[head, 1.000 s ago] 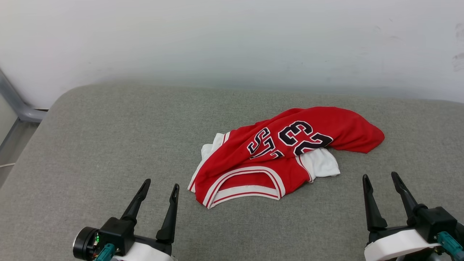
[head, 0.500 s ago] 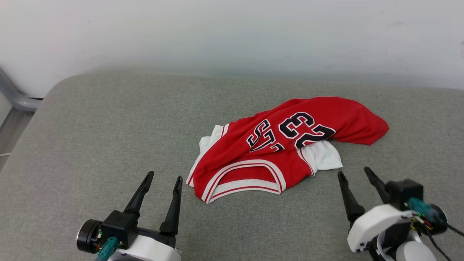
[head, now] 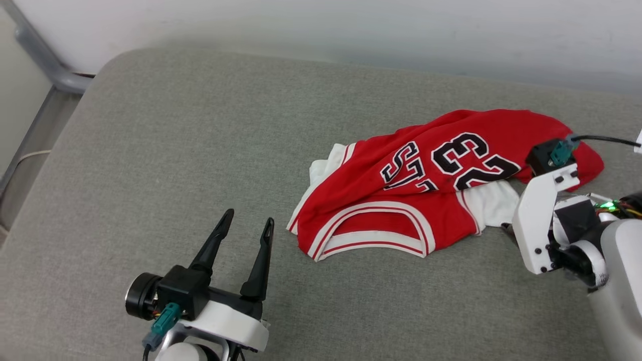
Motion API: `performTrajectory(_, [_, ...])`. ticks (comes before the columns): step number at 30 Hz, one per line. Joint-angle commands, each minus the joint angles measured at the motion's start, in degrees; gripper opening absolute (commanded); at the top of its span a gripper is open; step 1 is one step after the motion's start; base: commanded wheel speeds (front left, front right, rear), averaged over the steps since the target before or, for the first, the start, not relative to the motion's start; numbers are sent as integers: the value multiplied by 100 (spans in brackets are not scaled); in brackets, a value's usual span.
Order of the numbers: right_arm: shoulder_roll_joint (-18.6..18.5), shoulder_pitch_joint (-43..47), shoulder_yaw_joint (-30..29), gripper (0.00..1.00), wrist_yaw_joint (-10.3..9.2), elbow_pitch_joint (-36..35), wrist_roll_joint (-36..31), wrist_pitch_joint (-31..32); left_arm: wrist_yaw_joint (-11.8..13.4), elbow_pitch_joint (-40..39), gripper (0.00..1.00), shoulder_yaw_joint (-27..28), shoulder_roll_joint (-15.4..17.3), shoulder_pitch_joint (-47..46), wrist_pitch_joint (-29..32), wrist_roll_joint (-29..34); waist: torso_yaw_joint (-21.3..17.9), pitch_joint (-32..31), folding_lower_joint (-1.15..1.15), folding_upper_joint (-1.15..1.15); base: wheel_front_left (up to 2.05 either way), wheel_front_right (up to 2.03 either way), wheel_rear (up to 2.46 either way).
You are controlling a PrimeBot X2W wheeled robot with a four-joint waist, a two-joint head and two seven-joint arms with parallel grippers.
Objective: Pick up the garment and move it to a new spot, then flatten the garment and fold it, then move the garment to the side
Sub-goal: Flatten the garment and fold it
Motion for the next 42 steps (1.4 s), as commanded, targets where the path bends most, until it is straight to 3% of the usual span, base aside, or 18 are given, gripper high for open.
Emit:
performTrajectory(1, [-63,-198,58,100,-4,34,-32,98,-11,4,100,-12,-18,-102,-15,-22,200,170,-1,0,0,0,0])
performTrajectory(11, [-172,-633,106,100,-4,761,-195,272,-12,-33,100,-107,-83,-233,-15,-44,617,469,-1,0,0,0,0])
performTrajectory(21, [-249,-618,422,100,-4,1692,-156,80,-12,-79,100,-126,-115,-298,-15,-67,717,627,-1,0,0,0,0])
performTrajectory(22, [-240,-591,451,81,-4,1781,-110,101,-12,-82,100,-121,-117,-298,-15,-63,714,635,-1,0,0,0,0])
performTrajectory(23, [-225,-562,466,25,-4,1859,-64,122,-12,-81,100,-113,-121,-296,-15,-60,709,638,-1,0,0,0,0])
performTrajectory(24, [-216,-529,492,0,-4,1927,-17,133,-12,-74,100,-105,-123,-292,-15,-54,702,635,-1,0,0,0,0])
performTrajectory(33, [-378,-267,761,0,-6,1858,508,-132,-12,31,100,59,-91,-210,-15,-40,409,300,-1,0,0,0,0])
performTrajectory(42, [-1081,865,617,0,-7,834,950,-81,-11,77,100,270,-71,48,-15,-83,-245,-258,-1,0,0,0,0])
